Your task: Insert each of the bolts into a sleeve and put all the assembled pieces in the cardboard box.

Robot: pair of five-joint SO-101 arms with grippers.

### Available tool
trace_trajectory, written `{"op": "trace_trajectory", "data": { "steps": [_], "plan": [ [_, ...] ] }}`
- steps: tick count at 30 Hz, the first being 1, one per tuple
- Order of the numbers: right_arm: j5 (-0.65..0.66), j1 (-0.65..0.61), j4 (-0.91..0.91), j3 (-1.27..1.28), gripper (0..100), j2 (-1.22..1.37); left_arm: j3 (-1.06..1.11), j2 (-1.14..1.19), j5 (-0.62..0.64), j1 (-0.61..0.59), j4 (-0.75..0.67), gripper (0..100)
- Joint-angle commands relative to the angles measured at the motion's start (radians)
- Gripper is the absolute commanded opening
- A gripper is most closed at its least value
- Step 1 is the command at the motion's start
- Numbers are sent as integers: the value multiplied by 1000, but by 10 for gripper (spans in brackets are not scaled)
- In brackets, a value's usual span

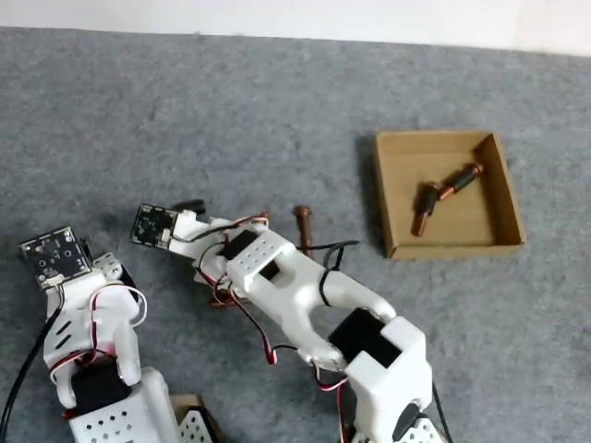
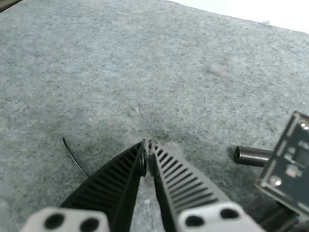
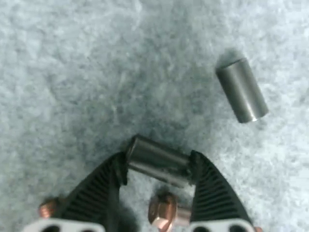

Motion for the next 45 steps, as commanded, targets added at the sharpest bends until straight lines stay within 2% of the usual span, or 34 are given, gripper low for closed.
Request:
{"op": "trace_trajectory", "data": {
  "steps": [1,15,22,27,31,37,45],
  "plan": [
    [11,-7,2,-42,22,15,-5,-8,5,-2,-20,31],
    [5,12,27,-44,5,1,-5,-8,5,-2,-20,31],
    [8,12,133,-22,5,-168,-5,-8,5,-2,-20,31],
    [15,30,139,47,5,-272,-5,-8,5,-2,-20,31],
    [86,53,143,82,5,-320,-5,-8,5,-2,-20,32],
    [83,114,145,87,5,-374,-5,-8,5,-2,-20,32],
    [80,177,285,87,5,-417,-5,-7,5,-2,-20,32]
  ]
}}
